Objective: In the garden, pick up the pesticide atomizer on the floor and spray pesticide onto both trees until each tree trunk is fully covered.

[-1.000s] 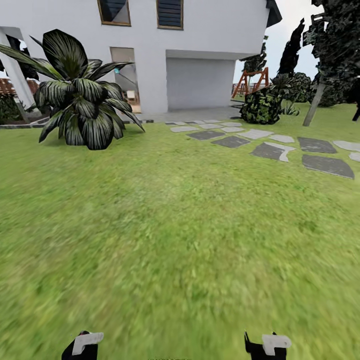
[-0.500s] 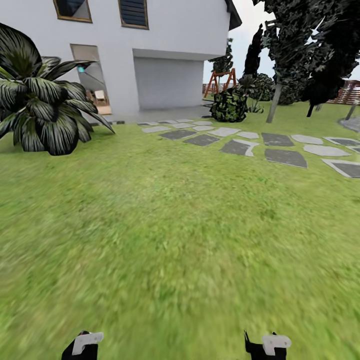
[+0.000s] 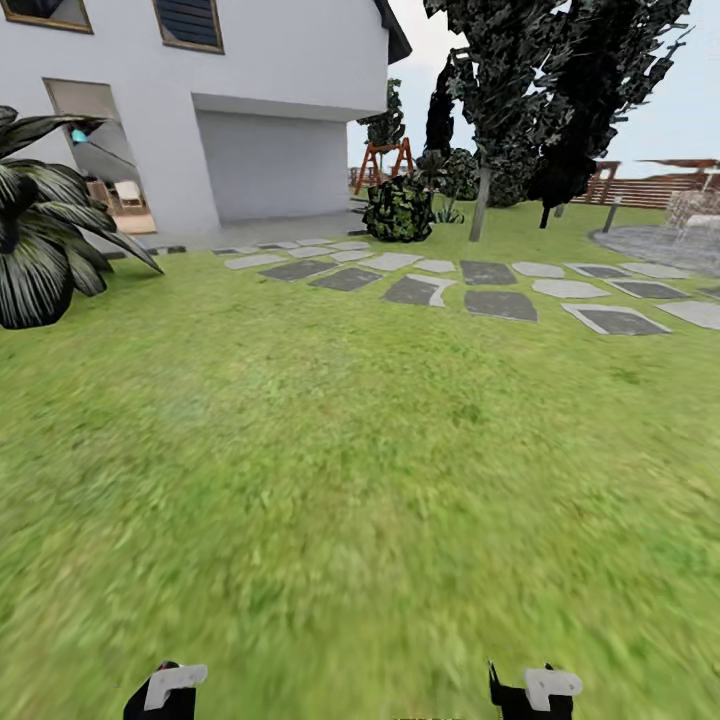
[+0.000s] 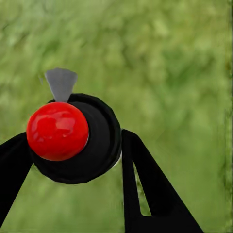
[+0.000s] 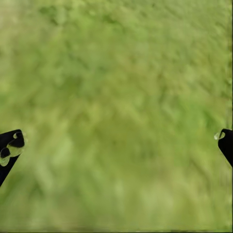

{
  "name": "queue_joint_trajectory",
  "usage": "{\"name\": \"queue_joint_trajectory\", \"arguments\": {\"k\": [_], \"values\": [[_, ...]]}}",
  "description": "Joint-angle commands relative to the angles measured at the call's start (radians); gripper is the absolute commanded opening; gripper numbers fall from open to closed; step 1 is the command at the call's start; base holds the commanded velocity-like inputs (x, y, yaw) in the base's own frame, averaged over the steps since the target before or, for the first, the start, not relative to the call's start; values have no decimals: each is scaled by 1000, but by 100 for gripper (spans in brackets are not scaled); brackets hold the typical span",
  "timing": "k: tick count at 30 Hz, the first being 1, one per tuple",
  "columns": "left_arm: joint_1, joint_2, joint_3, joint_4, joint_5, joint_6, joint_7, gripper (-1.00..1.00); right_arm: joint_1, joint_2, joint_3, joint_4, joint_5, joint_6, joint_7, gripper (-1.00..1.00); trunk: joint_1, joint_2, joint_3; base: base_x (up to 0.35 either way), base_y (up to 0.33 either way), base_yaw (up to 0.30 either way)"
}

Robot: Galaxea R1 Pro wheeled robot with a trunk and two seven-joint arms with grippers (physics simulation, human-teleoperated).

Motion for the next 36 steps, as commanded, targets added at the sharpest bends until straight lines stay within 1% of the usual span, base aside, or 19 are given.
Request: {"name": "queue_joint_trajectory", "arguments": {"k": [1,36], "values": [[0,0,0,0,0,0,0,-100,0,0,0,0,0,0,0,100,0,0,0,0,-272,-300],[1,0,0,0,0,0,0,-100,0,0,0,0,0,0,0,100,0,0,0,0,-272,-300]]}}
